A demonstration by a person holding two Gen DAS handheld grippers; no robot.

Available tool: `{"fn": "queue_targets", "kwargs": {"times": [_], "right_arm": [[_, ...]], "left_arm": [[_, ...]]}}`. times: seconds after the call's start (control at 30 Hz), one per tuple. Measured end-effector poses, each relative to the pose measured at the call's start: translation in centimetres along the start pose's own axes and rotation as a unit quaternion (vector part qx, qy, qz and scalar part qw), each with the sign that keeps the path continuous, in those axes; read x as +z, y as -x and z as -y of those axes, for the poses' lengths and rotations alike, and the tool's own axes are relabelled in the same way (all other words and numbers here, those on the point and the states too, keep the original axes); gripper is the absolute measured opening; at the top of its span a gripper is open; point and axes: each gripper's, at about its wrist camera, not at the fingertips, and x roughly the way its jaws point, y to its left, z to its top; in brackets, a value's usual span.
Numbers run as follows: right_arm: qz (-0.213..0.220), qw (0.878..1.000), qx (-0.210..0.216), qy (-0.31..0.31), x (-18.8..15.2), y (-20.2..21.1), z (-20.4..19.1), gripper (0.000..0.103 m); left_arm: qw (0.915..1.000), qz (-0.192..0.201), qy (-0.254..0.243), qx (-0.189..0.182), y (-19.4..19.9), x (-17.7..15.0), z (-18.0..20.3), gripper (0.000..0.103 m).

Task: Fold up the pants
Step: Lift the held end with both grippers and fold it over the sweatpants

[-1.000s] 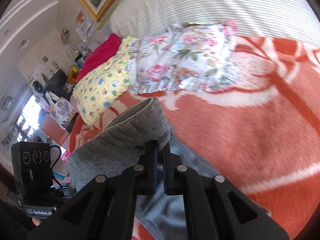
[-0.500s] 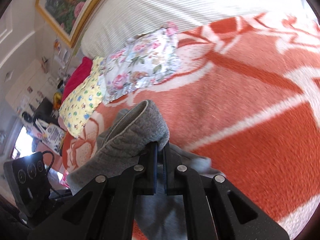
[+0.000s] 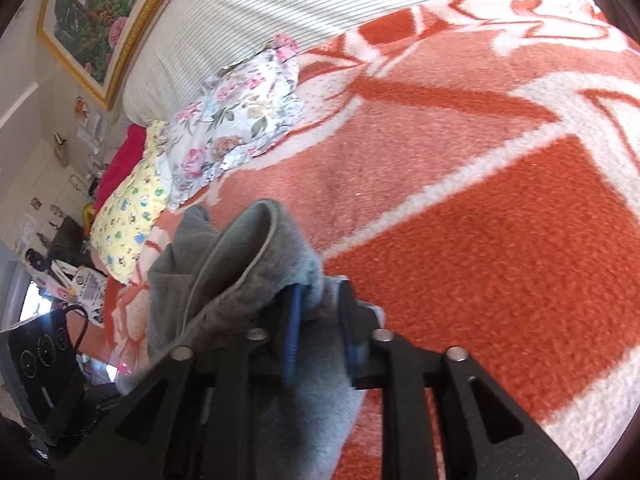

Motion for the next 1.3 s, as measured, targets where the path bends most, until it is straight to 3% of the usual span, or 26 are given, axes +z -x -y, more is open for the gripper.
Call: {"fn": "queue_targets", "kwargs": {"times": [0.17,0.3,0.4,0.53,0.63,0.93,1.1,1.3], "right_arm": [[0.013,0.999,-0.038,-0.002,0.4,2.4,0.8,0.036],[0.040,0.998,-0.052,-0.015,0.9,4.7,1.0,0.036],[0.057,0.997,-0.042,-0.007,1.4,6.0,-0.3,0.036],[0.050,0.998,-0.019,0.046,1.3,6.0,-4.5,0.039],[0.041,0.996,0.003,0.075,1.1,5.3,-7.2,0.042],[-0.019,0.990,0.004,0.138,3.1,-0.6,-13.5,0.051],[-0.055,0.986,0.011,0.155,5.2,-5.4,-16.8,0.066],[-0.118,0.976,-0.005,0.182,7.0,-13.0,-19.6,0.067]], "left_arm": [[0.9995,0.016,-0.021,-0.016,2.3,-0.5,0.3,0.061],[0.9993,0.031,-0.012,-0.018,4.3,-0.9,-0.9,0.065],[0.9990,0.039,0.016,-0.016,5.6,-1.1,-3.1,0.065],[0.9971,0.050,0.055,-0.013,7.2,-1.3,-6.5,0.065],[0.9952,0.055,0.080,0.010,8.1,-1.6,-8.9,0.065],[0.9825,0.064,0.162,0.067,9.2,-2.4,-15.8,0.065],[0.9781,0.054,0.188,0.070,8.8,-3.0,-18.2,0.066],[0.9777,0.044,0.195,0.065,7.7,-3.0,-19.6,0.067]]}}
